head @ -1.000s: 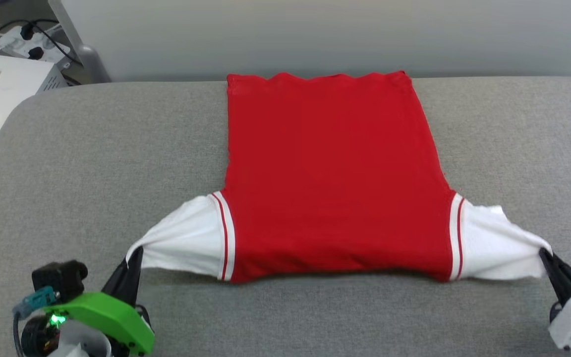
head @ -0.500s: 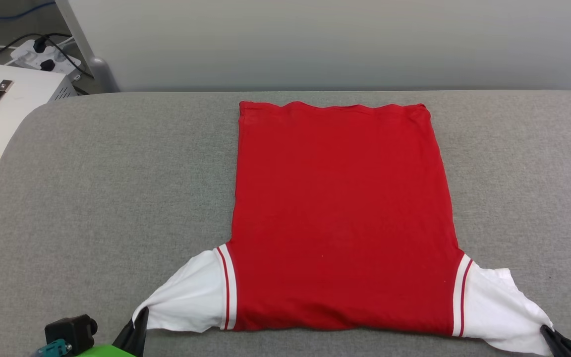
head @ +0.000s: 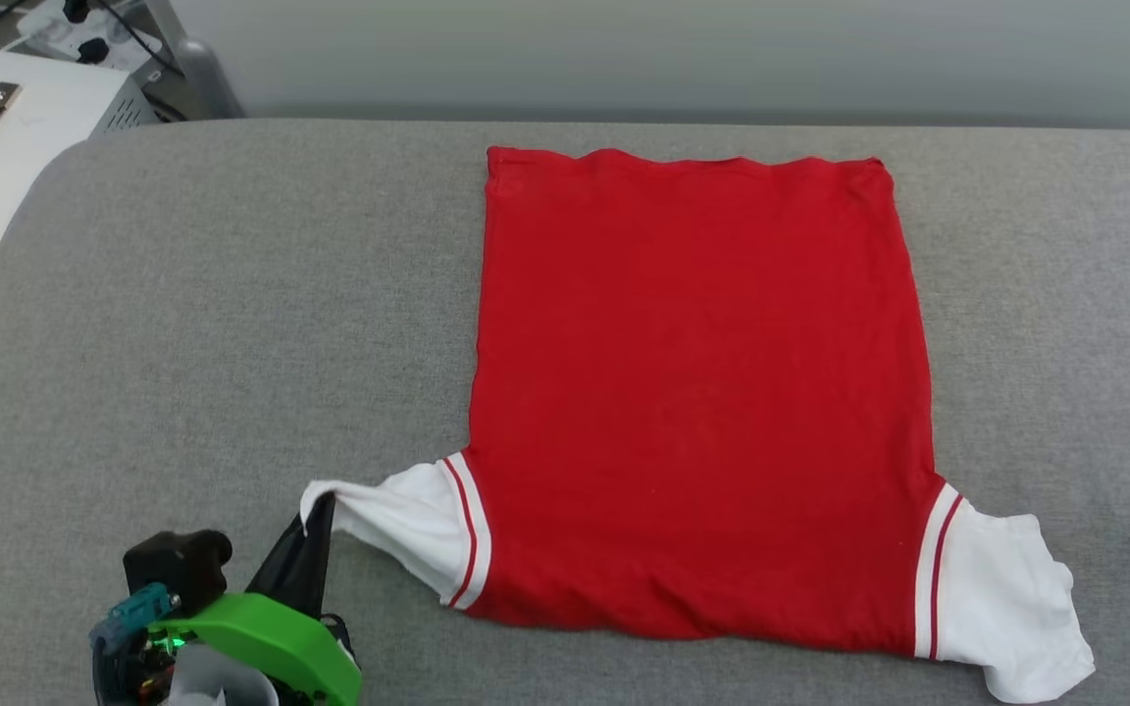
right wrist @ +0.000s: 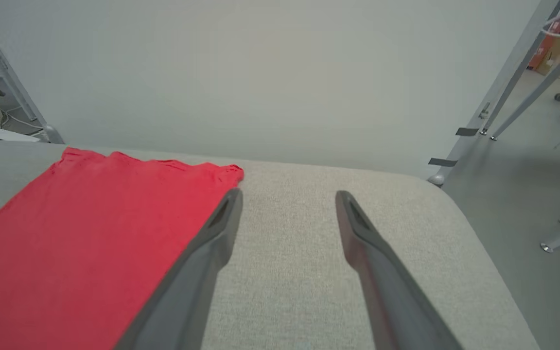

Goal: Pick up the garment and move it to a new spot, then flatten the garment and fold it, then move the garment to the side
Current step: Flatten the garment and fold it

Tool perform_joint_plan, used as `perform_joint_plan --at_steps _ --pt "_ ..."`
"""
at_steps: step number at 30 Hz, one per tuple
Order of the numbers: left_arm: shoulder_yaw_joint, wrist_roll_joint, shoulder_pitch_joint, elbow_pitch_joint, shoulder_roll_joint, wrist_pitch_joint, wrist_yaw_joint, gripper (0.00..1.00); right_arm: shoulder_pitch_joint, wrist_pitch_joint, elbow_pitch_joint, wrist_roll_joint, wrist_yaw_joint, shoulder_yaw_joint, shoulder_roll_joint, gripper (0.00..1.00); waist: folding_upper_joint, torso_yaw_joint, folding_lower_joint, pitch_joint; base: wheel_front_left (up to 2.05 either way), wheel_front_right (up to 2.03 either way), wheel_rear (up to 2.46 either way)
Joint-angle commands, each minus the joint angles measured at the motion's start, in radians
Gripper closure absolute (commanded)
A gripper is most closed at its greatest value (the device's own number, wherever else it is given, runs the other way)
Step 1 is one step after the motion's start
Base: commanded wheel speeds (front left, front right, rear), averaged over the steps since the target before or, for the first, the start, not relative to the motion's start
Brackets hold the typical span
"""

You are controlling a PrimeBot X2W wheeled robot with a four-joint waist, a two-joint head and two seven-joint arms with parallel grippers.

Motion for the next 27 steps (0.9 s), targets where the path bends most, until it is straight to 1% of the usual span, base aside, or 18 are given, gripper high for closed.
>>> perform_joint_plan --at_steps 1,3,4,5,8,11,14,18,22,27 --pt "0.005 0.022 -0.027 -0.008 -0.008 -0.006 0.004 1.0 -0.07 0.006 -0.007 0.0 -0.001 0.005 -0.009 0.0 0.0 0.036 0.0001 0.061 0.0 0.0 0.0" --pt "0.007 0.042 -0.049 -0.029 -0.013 -0.006 0.008 1.0 -0.187 0.036 0.005 0.002 -0.001 0.023 -0.038 0.0 0.0 0.055 0.0001 0.094 0.0 0.0 0.0" --pt "0.006 0.057 -0.064 -0.042 -0.016 -0.006 0.012 1.0 -0.263 0.07 0.024 0.007 -0.001 0.049 -0.065 0.0 0.0 0.068 0.0001 0.118 0.0 0.0 0.0" --pt "0.006 0.063 -0.071 -0.047 -0.019 -0.006 0.013 1.0 -0.302 0.088 0.038 0.012 -0.001 0.063 -0.076 0.0 0.0 0.074 0.0001 0.128 0.0 0.0 0.0" --pt "0.004 0.089 -0.107 -0.07 -0.035 -0.006 0.012 1.0 -0.489 0.225 0.142 0.05 -0.001 0.153 -0.128 0.0 0.0 0.102 0.0001 0.184 0.0 0.0 0.0" --pt "-0.001 0.109 -0.137 -0.083 -0.048 -0.006 0.009 1.0 -0.634 0.378 0.259 0.085 -0.001 0.237 -0.151 0.0 0.0 0.122 0.0001 0.225 0.0 0.0 0.0" --pt "-0.008 0.131 -0.17 -0.093 -0.063 -0.006 0.004 1.0 -0.775 0.526 0.383 0.103 -0.001 0.315 -0.159 0.0 0.0 0.143 0.0001 0.271 0.0 0.0 0.0" --pt "-0.019 0.158 -0.214 -0.105 -0.083 -0.006 -0.006 1.0 -0.91 0.665 0.516 0.09 -0.001 0.385 -0.178 0.0 0.0 0.177 0.0001 0.332 0.0 0.0 0.0" --pt "-0.021 0.182 -0.253 -0.119 -0.1 -0.006 -0.014 1.0 -1.004 0.731 0.626 0.064 -0.001 0.402 -0.177 0.0 0.0 0.209 0.0001 0.384 0.0 0.0 0.0" --pt "-0.014 0.208 -0.279 -0.143 -0.121 -0.006 -0.02 1.0 -1.06 0.732 0.715 0.035 -0.001 0.415 -0.154 0.0 0.0 0.235 0.0001 0.441 0.0 0.0 0.0"
